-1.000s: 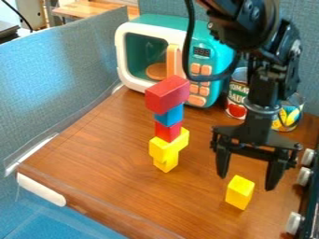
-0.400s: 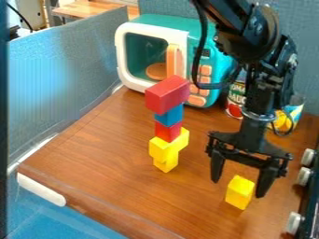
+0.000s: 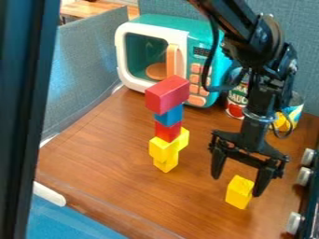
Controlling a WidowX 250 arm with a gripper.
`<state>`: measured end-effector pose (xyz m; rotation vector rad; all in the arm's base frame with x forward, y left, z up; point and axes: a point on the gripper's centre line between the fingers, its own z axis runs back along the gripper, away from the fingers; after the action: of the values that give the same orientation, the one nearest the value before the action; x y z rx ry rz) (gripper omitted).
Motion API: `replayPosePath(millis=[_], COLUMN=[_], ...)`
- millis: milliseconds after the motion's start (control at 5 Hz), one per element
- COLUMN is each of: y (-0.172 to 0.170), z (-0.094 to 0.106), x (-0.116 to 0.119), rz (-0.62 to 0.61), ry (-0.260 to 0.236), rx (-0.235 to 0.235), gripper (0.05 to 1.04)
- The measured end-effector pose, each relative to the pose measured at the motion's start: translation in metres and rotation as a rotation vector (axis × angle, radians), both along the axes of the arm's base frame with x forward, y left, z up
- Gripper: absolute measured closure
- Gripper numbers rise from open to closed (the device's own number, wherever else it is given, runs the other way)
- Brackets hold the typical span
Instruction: Put the yellow block on top of the red rectangular block
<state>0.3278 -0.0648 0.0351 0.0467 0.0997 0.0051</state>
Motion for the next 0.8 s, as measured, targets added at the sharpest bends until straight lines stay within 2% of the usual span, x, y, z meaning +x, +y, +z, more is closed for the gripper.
replayPosePath(millis=[200,400,600,800], y=[-0.003,-0.008,-0.009,-0.011], z=[0.000,-0.004,-0.010,-0.012], x=[0.000,-0.002,-0.007,-0.006], rz=[-0.015,-0.008,0.013,0.034], ry=[-0.007,-0.016,-0.012,-0.035], rx=[0.014,0.015,0.007,-0.010], gripper=[0.090,0.176,0.441,0.525])
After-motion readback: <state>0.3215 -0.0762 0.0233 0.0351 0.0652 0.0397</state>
